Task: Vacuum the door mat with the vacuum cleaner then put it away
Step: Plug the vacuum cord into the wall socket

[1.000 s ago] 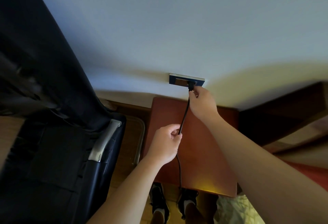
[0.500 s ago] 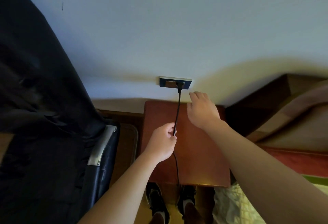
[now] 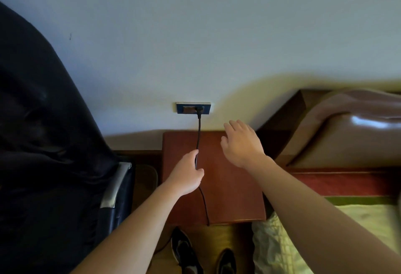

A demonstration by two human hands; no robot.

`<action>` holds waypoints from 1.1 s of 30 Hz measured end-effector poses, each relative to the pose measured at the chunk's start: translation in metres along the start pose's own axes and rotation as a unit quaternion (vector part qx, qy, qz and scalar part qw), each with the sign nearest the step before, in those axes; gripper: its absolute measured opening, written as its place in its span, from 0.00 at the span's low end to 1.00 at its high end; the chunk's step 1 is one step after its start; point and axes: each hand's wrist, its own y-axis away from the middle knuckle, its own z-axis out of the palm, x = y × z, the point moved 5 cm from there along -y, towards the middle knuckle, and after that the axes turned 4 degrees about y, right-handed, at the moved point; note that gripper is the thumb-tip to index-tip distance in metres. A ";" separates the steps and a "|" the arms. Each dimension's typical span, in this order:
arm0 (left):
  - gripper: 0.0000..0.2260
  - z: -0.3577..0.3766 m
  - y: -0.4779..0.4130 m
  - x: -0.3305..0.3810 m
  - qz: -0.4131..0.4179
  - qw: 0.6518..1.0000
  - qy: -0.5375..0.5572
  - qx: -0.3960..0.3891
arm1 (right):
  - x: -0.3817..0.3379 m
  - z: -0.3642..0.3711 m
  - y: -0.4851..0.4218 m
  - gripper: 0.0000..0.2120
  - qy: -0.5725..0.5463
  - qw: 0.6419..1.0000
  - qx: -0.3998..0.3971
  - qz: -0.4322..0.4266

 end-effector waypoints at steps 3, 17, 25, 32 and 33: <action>0.29 -0.005 0.009 0.008 0.020 0.999 -0.044 0.024 | 0.004 -0.007 0.011 0.18 0.010 1.000 0.006 -0.004; 0.26 -0.012 0.081 0.052 0.061 0.922 -0.348 0.159 | 0.023 -0.039 0.084 0.16 0.006 0.998 0.051 -0.047; 0.25 -0.006 0.150 0.076 0.048 0.906 -0.362 0.214 | 0.024 -0.074 0.144 0.17 -0.009 0.992 0.089 -0.086; 0.24 -0.011 0.227 0.099 0.038 0.897 -0.361 0.253 | 0.011 -0.119 0.204 0.14 -0.023 0.987 0.107 -0.119; 0.24 -0.013 0.239 0.100 0.036 0.897 -0.358 0.257 | 0.008 -0.125 0.212 0.12 -0.027 0.986 0.108 -0.122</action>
